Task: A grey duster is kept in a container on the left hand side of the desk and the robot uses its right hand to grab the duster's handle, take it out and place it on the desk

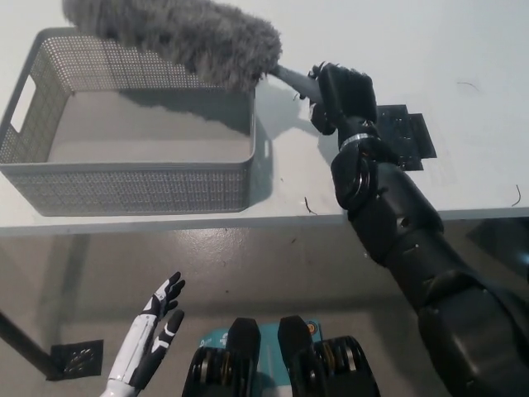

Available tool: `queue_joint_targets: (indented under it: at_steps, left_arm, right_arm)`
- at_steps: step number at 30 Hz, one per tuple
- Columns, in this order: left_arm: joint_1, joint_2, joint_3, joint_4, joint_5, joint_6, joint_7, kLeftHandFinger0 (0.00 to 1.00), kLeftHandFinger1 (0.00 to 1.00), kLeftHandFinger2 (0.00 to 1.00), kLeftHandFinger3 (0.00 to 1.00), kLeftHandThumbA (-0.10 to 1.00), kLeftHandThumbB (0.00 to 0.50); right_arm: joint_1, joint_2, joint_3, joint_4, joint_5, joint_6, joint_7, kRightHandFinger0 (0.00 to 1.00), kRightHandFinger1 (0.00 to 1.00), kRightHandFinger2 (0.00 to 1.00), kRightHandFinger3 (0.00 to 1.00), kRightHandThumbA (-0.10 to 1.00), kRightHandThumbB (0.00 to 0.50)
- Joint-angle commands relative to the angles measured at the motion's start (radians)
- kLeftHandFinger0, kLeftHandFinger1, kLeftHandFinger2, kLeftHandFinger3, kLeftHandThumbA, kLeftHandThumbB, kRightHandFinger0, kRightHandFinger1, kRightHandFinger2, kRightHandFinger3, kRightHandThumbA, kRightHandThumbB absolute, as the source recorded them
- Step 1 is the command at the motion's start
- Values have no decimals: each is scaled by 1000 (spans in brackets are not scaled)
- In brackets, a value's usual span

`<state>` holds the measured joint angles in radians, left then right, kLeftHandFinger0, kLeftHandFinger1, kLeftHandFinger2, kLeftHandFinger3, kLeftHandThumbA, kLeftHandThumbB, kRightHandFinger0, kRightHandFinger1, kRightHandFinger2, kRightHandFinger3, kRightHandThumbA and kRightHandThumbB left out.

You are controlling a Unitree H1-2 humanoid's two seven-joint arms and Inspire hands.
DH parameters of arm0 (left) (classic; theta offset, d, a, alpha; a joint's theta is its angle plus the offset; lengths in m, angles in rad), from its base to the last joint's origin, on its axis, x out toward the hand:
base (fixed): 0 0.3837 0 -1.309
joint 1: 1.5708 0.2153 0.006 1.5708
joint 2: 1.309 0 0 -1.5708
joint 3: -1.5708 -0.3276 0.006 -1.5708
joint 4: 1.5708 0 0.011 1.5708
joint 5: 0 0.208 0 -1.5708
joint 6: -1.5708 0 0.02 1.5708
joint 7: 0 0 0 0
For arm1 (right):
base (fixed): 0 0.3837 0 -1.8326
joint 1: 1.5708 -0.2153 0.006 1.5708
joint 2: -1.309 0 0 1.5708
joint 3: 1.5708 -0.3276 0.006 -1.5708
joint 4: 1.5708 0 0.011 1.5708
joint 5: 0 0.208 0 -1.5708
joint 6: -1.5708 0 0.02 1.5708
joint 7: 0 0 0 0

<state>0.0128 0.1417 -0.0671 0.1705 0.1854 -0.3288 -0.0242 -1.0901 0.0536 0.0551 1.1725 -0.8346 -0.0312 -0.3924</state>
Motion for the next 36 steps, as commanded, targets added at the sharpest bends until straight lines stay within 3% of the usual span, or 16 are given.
queue_joint_targets:
  at_steps: [1,2,5,10,12,15,17,19,21,25,28,29,31,33,34,36]
  left_arm:
    - [-19,23,-17,-19,8,-35,-22,1000,1000,1000,1000,943,55]
    - [-18,24,-17,-21,9,-30,-23,1000,1000,1000,1000,950,63]
    - [-14,24,-18,-29,9,-19,-24,1000,1000,1000,1000,949,58]
    - [-8,26,-23,-32,15,-26,-22,1000,1000,1000,1000,928,46]
    - [-9,26,-23,-31,12,-31,-21,1000,1000,1000,1000,919,42]
    - [-10,26,-23,-32,10,-27,-19,1000,1000,1000,1000,919,42]
    - [-10,27,-23,-33,12,-29,-18,1000,1000,1000,1000,919,30]
    - [-2,30,-21,-35,17,-34,-12,1000,1000,1000,1000,919,35]
    - [6,31,-17,-39,17,-33,-8,1000,1000,1000,1000,922,35]
    - [31,36,-12,-47,13,-28,-7,1000,1000,1000,1000,930,34]
    - [46,37,-5,-42,2,-47,-3,1000,1000,1000,1000,912,21]
    - [50,36,-3,-41,1,-50,0,1000,1000,1000,1000,906,28]
    - [58,34,-1,-40,3,-51,2,1000,1000,1000,1000,909,30]
    - [64,31,-1,-37,10,-58,6,1000,1000,1000,1000,903,13]
    - [66,30,1,-35,12,-60,9,1000,1000,1000,1000,903,19]
    - [69,27,3,-34,16,-61,14,1000,1000,1000,1000,905,22]
  right_arm:
    - [-235,69,-212,-145,352,-212,-213,39,40,405,426,-100,115]
    - [-241,61,-213,-145,338,-214,-241,253,145,338,229,-100,146]
    - [-245,62,-253,-155,368,-211,-226,3,1,18,28,-100,139]
    - [-229,40,-270,-178,390,-239,-191,0,0,21,63,-100,124]
    - [-221,30,-265,-185,388,-241,-192,0,0,58,79,-100,159]
    - [-210,-6,-225,-167,366,-264,-189,0,0,17,2,-100,152]
    - [-196,-33,-198,-167,345,-233,-180,0,15,147,65,-100,149]
    - [-169,-66,-158,-165,323,-226,-165,0,56,389,267,-100,147]
    - [-137,-105,-119,-152,304,-234,-177,0,78,505,407,-100,189]
    - [-46,-185,-31,-157,257,-267,-220,0,171,585,466,-100,194]
    - [18,-235,13,-172,241,-216,-224,0,135,566,266,-100,224]
    - [44,-260,27,-172,232,-217,-222,0,164,604,359,-100,210]
    - [63,-281,43,-169,245,-211,-211,0,80,434,309,-100,205]
    - [94,-318,56,-167,247,-215,-221,0,48,506,210,-100,182]
    - [103,-334,61,-159,245,-222,-233,0,92,608,340,-100,181]
    - [112,-353,65,-154,250,-224,-237,0,127,643,495,-100,161]
